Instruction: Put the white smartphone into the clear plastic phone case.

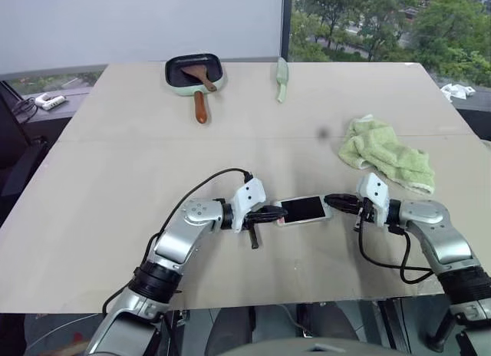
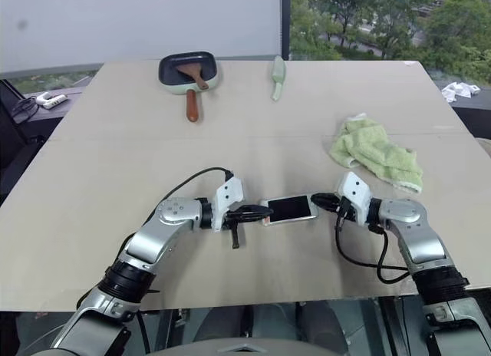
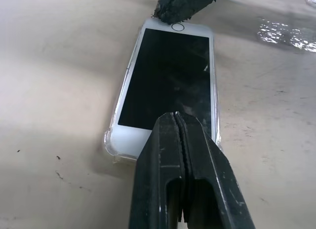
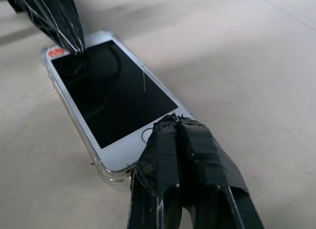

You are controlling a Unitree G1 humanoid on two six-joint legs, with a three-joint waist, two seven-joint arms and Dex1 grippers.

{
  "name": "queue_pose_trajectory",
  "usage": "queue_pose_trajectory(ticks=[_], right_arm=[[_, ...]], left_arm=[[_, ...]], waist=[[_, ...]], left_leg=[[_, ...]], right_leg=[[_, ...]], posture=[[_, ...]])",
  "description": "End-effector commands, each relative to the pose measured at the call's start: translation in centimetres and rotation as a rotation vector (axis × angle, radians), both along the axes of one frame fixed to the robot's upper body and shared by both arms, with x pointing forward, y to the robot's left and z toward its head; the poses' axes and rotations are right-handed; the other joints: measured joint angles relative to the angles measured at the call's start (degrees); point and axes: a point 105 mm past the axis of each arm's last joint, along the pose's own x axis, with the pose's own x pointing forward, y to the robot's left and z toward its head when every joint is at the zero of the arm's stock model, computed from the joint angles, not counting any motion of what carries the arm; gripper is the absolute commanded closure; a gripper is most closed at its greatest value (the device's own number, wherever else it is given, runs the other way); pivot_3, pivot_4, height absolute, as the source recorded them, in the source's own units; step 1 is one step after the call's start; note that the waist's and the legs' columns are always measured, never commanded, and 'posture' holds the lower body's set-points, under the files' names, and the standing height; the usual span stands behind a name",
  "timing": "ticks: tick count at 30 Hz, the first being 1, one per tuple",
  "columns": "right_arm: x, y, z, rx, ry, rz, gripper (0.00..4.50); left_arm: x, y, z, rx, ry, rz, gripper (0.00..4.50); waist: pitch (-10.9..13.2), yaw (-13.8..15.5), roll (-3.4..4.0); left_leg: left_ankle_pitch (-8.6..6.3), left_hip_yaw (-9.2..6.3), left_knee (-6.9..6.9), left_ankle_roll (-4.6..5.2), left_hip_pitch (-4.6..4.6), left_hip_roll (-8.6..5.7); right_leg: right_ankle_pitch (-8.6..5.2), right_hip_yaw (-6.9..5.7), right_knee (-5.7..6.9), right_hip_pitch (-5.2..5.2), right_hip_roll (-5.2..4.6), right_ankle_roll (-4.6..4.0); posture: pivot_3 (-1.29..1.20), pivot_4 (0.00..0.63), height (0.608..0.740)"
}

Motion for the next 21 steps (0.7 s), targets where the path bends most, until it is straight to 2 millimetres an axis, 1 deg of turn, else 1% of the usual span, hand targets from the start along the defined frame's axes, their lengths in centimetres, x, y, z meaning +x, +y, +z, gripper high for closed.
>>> queue_pose_trajectory(ticks=[1,5,10,11,19,21], right_arm=[[-2.3,-1.3,-6.0,-0.193,0.219,-0.011,4.39],[-2.7,-1.1,-6.3,-0.269,0.208,0.039,4.39],[-2.6,-0.9,-6.4,-0.302,0.197,0.057,4.39],[-2.7,-0.9,-6.4,-0.320,0.187,0.073,4.39],[-4.1,-1.0,-5.9,-0.371,0.194,0.175,4.39],[-4.4,-0.7,-5.5,-0.351,0.210,0.182,4.39]], left_arm=[[-0.2,0.1,0.1,0.006,-0.007,-0.006,4.50],[-0.2,0.1,0.1,0.007,-0.008,-0.004,4.50],[-0.2,0.2,0.1,0.007,-0.009,-0.003,4.50],[-0.2,0.2,0.1,0.007,-0.010,-0.002,4.50],[-0.2,0.1,0.0,0.004,-0.006,0.000,4.50],[-0.3,0.0,0.0,0.002,-0.004,-0.002,4.50]], waist=[[-0.10,0.08,-0.06],[-0.30,0.11,-0.21],[-0.27,0.10,-0.18],[-0.27,0.10,-0.18],[-0.26,0.29,-0.16],[-0.24,0.41,-0.14]], left_leg=[[0.00,-0.02,0.00,0.00,0.00,0.01],[0.00,-0.01,0.00,0.00,0.04,0.02],[-0.01,-0.02,-0.08,0.00,0.70,0.06],[-0.01,-0.01,-0.08,0.00,0.76,0.06],[-0.01,-0.02,-0.12,0.01,0.68,0.05],[-0.02,-0.03,-0.13,0.02,0.67,0.05]], right_leg=[[-0.01,-0.02,0.00,0.00,-0.01,-0.02],[-0.04,-0.01,0.00,0.05,-0.07,-0.07],[-0.08,-0.05,-0.18,0.73,-0.13,-0.08],[-0.08,-0.04,-0.18,0.74,-0.16,-0.08],[-0.08,-0.08,-0.26,0.74,-0.26,-0.09],[-0.08,-0.09,-0.28,0.74,-0.27,-0.09]], posture=[[0.00,0.150,0.740],[0.00,0.150,0.740],[0.00,0.150,0.740],[0.00,0.150,0.740],[0.00,0.150,0.740],[0.00,0.150,0.740]])
